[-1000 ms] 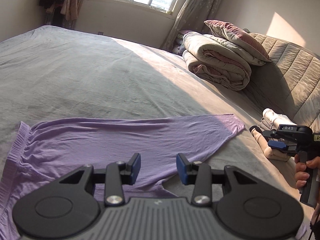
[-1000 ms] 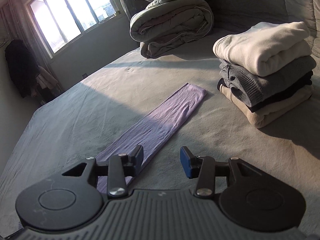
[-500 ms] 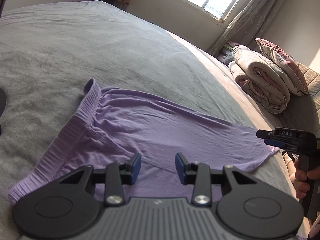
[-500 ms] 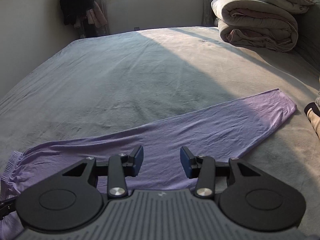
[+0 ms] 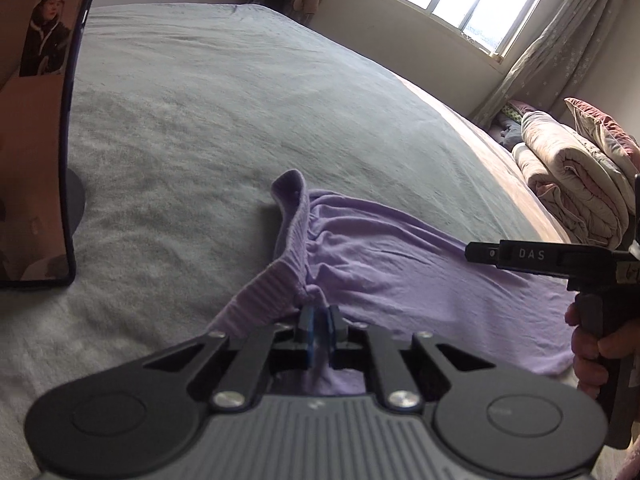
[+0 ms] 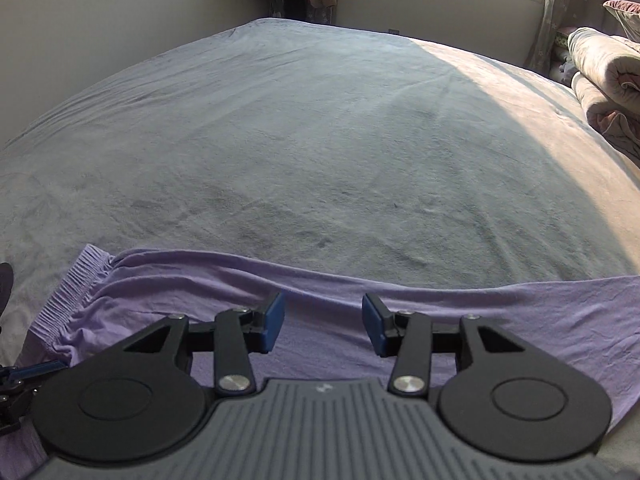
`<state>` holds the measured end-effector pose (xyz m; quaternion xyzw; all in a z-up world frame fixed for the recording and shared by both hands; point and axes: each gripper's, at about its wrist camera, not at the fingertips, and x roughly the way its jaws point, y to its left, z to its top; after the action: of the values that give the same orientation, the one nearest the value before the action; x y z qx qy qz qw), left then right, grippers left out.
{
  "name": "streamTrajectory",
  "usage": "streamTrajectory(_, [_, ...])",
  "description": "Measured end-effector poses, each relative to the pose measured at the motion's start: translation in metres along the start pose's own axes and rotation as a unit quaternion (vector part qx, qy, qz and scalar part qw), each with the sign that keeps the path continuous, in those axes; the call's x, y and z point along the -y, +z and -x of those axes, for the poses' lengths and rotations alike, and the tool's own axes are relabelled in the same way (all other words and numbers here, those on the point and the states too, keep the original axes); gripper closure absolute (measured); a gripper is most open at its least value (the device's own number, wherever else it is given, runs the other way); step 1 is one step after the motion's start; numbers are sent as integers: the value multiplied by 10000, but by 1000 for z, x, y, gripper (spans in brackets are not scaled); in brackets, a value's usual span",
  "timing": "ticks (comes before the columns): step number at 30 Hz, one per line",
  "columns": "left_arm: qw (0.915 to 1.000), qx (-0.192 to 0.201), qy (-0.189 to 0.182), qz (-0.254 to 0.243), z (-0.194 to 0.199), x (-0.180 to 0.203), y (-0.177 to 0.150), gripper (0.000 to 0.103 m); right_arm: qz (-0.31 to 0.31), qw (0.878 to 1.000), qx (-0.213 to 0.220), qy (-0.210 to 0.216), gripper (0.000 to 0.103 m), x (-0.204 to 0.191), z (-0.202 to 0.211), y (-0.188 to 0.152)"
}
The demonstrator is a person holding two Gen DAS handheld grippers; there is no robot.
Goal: Fold clothes
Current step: 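Grasp the ribbed hem with the left gripper and lift it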
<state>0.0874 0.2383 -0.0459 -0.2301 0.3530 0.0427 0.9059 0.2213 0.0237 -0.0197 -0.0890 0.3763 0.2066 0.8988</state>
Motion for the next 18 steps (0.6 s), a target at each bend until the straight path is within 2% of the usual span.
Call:
streamTrajectory(7, [9995, 81, -234, 177, 9, -5, 5, 100, 776, 9963, -200, 318, 43, -24, -20, 3])
streamTrajectory(11, [9991, 137, -330, 229, 10, -7, 5, 103, 1237, 9907, -208, 518, 42, -32, -32, 11])
streamTrajectory(15, [9998, 78, -181, 75, 7, -6, 6, 103, 1348, 9888, -126, 631, 40, -29, -43, 22])
streamTrajectory(18, [9997, -73, -168, 159, 1, -10, 5, 103, 1332, 9882, -245, 717, 38, -23, -52, 25])
